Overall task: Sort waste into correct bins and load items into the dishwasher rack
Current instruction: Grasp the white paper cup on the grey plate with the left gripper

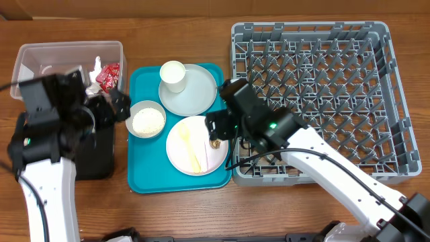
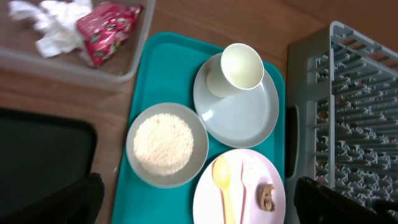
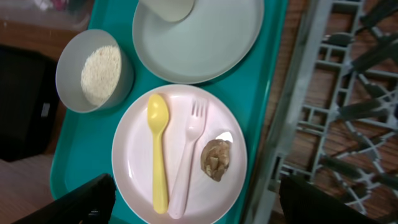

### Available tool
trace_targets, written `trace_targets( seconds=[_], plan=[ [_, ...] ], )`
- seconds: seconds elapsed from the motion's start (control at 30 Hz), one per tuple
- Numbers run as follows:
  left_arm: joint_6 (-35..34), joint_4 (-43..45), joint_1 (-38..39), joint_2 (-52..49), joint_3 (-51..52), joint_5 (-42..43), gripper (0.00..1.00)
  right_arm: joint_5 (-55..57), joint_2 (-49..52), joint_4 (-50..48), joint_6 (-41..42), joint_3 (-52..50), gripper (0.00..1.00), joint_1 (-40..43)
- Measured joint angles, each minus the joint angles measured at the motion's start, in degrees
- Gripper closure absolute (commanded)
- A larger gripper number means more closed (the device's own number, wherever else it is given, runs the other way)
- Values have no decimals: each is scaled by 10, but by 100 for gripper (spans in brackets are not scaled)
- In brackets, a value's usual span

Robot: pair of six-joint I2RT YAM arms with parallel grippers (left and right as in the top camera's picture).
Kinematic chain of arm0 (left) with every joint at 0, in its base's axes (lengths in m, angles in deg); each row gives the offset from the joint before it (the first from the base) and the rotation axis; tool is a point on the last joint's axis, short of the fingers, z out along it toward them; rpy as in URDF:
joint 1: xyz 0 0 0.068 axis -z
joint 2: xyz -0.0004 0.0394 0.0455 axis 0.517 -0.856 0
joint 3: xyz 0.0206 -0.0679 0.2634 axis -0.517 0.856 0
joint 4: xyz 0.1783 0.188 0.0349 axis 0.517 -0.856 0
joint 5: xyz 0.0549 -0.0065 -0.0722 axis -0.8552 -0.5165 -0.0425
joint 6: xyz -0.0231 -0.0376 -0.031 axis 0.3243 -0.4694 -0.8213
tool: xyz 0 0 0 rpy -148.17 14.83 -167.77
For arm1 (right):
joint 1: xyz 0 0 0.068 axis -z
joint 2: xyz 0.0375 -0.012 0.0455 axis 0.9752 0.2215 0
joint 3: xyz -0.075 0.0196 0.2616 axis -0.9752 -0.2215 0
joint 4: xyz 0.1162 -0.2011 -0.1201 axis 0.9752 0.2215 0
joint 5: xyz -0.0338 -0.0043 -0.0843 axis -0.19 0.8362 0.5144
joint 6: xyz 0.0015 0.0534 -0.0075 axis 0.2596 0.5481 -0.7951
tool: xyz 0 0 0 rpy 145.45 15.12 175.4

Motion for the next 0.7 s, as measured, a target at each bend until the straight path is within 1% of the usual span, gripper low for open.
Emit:
trace_targets(
  seconds=[0.13, 0.17, 0.27, 0.33, 0.37, 0.47, 0.57, 0.63, 0.67, 0.7],
  plan=[
    [29, 59, 33, -84, -2, 20, 0, 8, -54, 32, 20, 2, 2, 41],
    [35, 72, 43, -107, -2, 23, 1, 10, -72, 42, 24, 3, 1, 53],
    [51, 98, 75, -176, -10, 27, 4, 5, -129, 82, 41, 11, 1, 96],
    [56, 103, 92, -218, -28, 26, 10, -1, -162, 113, 48, 15, 1, 127],
    [60, 104, 97, -232, -37, 24, 11, -4, -174, 130, 51, 16, 1, 142],
    [64, 116, 114, -276, -81, 2, 12, -8, -191, 165, 56, 17, 1, 170],
    [64, 122, 130, -316, -128, -33, 13, -10, -190, 189, 59, 17, 1, 178],
    [64, 125, 141, -344, -153, -63, 18, -12, -189, 198, 60, 17, 1, 179],
    [64, 126, 146, -357, -164, -75, 26, -13, -189, 203, 60, 17, 1, 180],
    [64, 131, 153, -380, -177, -94, 27, -13, -189, 208, 61, 17, 1, 180]
  ],
)
